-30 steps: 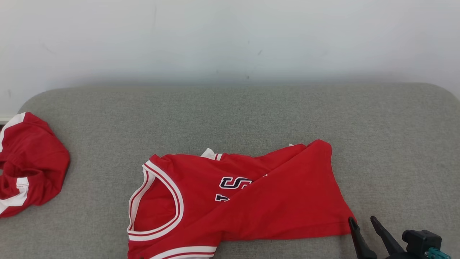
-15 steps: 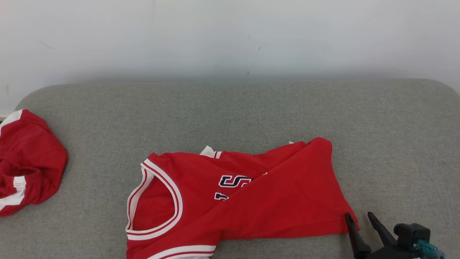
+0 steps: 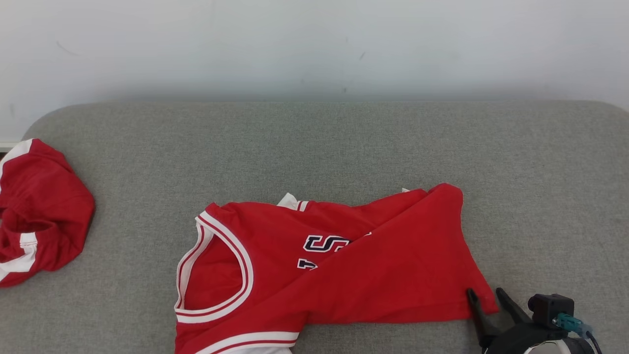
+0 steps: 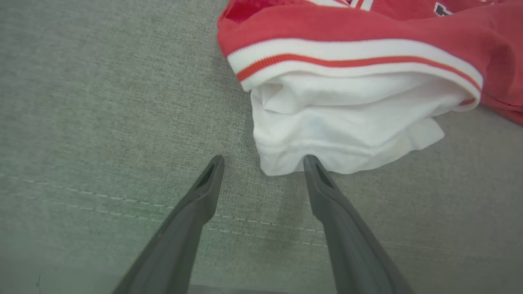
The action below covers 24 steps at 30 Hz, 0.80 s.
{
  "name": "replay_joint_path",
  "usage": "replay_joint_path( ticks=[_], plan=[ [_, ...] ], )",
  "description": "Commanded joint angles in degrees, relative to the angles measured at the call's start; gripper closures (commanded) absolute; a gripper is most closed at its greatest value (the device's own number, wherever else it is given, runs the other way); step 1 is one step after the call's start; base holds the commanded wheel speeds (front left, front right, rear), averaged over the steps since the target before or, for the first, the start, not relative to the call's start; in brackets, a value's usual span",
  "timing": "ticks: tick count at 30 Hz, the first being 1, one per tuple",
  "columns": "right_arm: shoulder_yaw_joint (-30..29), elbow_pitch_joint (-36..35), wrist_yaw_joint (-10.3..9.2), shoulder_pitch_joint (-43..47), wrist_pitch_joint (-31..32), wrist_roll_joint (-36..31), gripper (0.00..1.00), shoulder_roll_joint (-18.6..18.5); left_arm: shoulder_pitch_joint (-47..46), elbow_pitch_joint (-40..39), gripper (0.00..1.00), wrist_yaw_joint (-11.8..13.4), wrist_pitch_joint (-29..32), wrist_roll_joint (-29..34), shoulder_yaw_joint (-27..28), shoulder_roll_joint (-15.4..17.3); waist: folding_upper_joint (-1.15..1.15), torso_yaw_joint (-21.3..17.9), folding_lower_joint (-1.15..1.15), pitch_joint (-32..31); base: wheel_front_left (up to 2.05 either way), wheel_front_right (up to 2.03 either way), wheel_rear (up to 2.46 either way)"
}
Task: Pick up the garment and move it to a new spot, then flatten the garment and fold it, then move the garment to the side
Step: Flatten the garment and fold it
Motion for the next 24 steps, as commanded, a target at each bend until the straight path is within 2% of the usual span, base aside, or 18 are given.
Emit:
replay_joint_path(
  ticks=[1, 2, 3, 4, 5, 6, 7, 11, 14, 24],
  plan=[
    [0.8, 1.1, -0.13, -0.6, 0.4, 0.7, 0.25, 0.3, -1.3, 0.7, 0.00, -0.4, -0.2, -1.0, -0.4, 0.0, 0.00, 0.1, 0.00, 0.2, 0.00, 0.00, 0.00],
    [1.2, 1.6, -0.13, -0.8, 0.9, 1.2, 0.40, 0.5, -1.6, 1.1, 0.00, -0.4, -0.2, -1.7, -0.6, 0.0, 0.00, 0.1, 0.00, 0.2, 0.00, 0.00, 0.00],
    [1.8, 2.2, -0.13, -1.1, 1.3, 1.3, 0.73, 0.6, -2.0, 1.7, 0.00, -0.3, -0.2, -1.9, -1.1, 0.0, 0.00, 0.1, 0.00, 0.2, 0.00, 0.00, 0.00],
    [2.2, 2.5, -0.13, -1.4, 1.0, 1.4, 0.98, 0.5, -2.7, 2.1, 0.00, -0.3, -0.2, -2.0, -1.7, -0.1, 0.00, 0.2, 0.00, 0.3, 0.00, 0.00, 0.00],
    [2.4, 2.9, -0.13, -1.6, 0.7, 1.8, 1.00, 0.4, -3.3, 2.8, 0.02, -0.3, -0.2, -2.7, -2.3, -0.1, 0.00, 0.4, 0.00, 0.3, 0.00, 0.00, 0.00],
    [2.8, 3.0, -0.13, -1.9, 0.3, 1.9, 1.00, 0.5, -3.7, 3.2, 0.69, -0.3, -0.1, -3.2, -3.1, -0.2, 0.00, 0.4, 0.00, 0.3, 0.00, 0.00, 0.00],
    [3.0, 3.0, -0.13, -2.1, -0.1, 2.1, 1.00, 0.4, -4.3, 3.4, 1.00, -0.4, -0.1, -3.6, -3.6, -0.2, 0.00, 0.5, 0.00, 0.2, 0.00, 0.00, 0.00],
    [3.8, 2.2, -0.13, -2.5, -1.8, 2.7, 1.00, -0.4, -4.1, 1.8, 1.00, -0.3, -0.1, -4.7, -3.4, -0.1, 0.00, 0.8, 0.00, 0.4, 0.00, 0.00, 0.00],
    [4.2, 0.0, -0.13, -1.3, -2.8, 3.3, 1.00, -0.8, -2.2, -2.2, 1.00, -0.3, -0.2, -4.0, -2.4, 0.0, 0.00, 0.8, 0.00, 0.4, 0.00, 0.00, 0.00],
    [1.1, -14.9, -0.13, 5.2, -3.5, 4.1, 1.00, -3.6, 4.5, -19.5, 1.00, -0.3, -0.2, -0.9, 5.0, 0.8, 0.00, -0.5, 0.00, -0.5, 0.00, 0.00, 0.00]
  ],
)
